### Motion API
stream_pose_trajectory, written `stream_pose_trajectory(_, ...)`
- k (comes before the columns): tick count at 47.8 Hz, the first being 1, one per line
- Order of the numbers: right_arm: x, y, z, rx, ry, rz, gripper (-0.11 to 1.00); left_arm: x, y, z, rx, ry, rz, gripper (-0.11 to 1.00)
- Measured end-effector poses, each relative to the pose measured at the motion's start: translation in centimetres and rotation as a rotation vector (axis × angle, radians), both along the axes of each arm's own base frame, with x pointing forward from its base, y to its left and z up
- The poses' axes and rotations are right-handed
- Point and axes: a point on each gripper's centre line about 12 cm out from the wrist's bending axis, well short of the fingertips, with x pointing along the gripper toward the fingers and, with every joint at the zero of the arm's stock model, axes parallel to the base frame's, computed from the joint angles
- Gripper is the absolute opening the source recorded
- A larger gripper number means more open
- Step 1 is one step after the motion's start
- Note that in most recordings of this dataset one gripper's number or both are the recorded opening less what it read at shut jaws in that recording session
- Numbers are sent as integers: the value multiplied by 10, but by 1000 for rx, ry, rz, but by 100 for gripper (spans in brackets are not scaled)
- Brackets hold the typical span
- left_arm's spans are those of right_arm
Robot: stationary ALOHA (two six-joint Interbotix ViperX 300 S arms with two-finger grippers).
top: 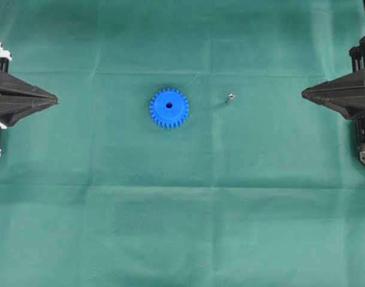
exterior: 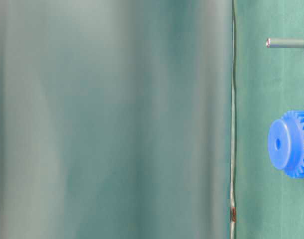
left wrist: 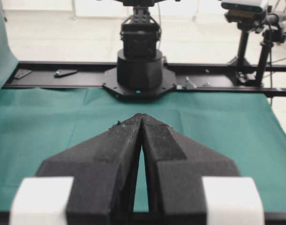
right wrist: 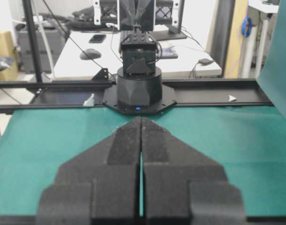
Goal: Insert the shaft placed at a random location into the center hole of the medium gear at another random location.
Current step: 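Move the right gripper open toward the small silver shaft, then close the right gripper on the silver shaft and lift it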
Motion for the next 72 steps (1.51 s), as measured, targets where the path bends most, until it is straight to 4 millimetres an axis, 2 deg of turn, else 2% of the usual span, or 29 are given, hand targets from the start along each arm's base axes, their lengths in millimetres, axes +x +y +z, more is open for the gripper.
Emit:
stream_pose_trajectory(13, 5, -12, -5, 3, 38, -59, 1, 1, -8, 2, 5, 5, -40, 0)
stream_pose_trajectory(24, 22, -26, -29, 11, 144, -117, 1, 1, -8, 1, 5, 15, -40, 0)
stream_pose_trajectory(27, 27, -29, -38, 18, 174, -129, 5, 1, -8, 1, 6, 18, -40, 0)
stream_pose_trajectory(30, 33, -33, -48, 27, 210, -140, 15, 1, -8, 0, 8, 23, -40, 0)
stream_pose_trajectory(33, 39, -35, -59, 34, 255, -149, 30, 1, -8, 0, 8, 24, -38, 0)
stream_pose_trajectory(39, 51, -40, -86, 43, 354, -160, 69, 1, -7, 0, 10, 24, -35, 0)
stream_pose_trajectory(43, 59, -41, -100, 48, 398, -161, 89, 1, -7, 0, 10, 26, -33, 0)
stream_pose_trajectory(45, 62, -42, -107, 49, 417, -161, 89, 1, -7, 0, 10, 26, -33, 0)
stream_pose_trajectory(51, 72, -44, -126, 54, 450, -165, 83, 1, -7, 0, 10, 26, -33, 0)
stream_pose_trajectory(72, 87, -60, -182, 99, 542, -232, 83, 1, -6, -1, 10, 35, -32, 0)
